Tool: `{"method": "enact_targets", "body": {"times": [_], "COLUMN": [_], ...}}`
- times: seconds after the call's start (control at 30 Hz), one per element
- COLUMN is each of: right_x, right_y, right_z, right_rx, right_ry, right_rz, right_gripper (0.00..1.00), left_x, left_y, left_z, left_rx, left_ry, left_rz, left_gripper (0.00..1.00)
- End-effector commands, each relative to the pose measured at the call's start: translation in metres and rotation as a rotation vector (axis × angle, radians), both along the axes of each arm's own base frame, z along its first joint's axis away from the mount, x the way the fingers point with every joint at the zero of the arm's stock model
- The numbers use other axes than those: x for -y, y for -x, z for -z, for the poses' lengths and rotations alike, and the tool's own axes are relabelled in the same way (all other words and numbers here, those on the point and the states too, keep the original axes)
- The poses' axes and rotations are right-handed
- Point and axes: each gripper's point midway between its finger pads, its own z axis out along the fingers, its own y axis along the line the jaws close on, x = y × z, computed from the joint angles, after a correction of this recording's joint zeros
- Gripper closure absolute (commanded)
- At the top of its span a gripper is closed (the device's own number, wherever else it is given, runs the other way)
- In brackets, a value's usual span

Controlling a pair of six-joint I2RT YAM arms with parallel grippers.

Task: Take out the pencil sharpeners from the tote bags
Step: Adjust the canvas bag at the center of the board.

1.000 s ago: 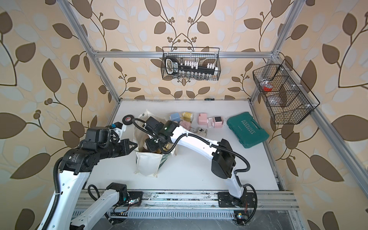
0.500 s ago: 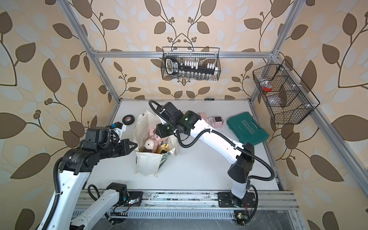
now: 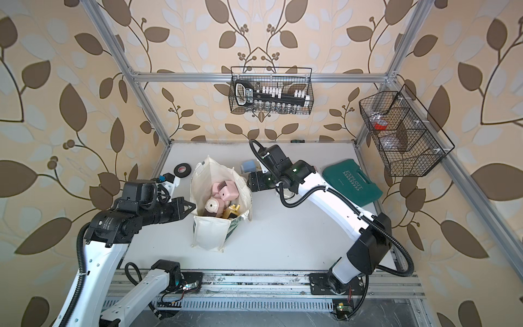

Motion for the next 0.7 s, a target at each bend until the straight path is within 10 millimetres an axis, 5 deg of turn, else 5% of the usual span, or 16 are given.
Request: {"method": "enact_targets", "body": {"times": [0.0,0.27,0.47,0.53,0.67], "right_x": [-0.024,-0.061,-0.073,-0.076,-0.080], "right_y": [0.011,0.029,0.027,0.024,0.028], "right_z": [0.021,0.046,0.054,0.049,0.046], "right_rx": [-0.091,-0.153,-0.153,-0.124,-0.096], "right_ry": [-0.058,-0.108,-0.105,-0.113,-0.151], "right_rz": [-0.084,-0.145,-0.155,-0.154,-0.170], "right_gripper": [0.14,0.26,0.72,0.86,0.98], "left_x": [0.009,0.008,0.003,0.000,-0.009], "left_y": [-0.014,-0.011,-0.007,-0.005,-0.007], "left_z": [-0.039,-0.032,-0.038,-0.043,-0.050], "left_rx": [0.154,0.122,0.115,0.105,0.056], "left_ry": [0.037,0.034,0.007,-0.008,-0.058], "left_rz": [0.043,0.041,0.020,0.010,-0.022], "left_gripper": [1.00,1.00,1.00,0.78,0.41]}}
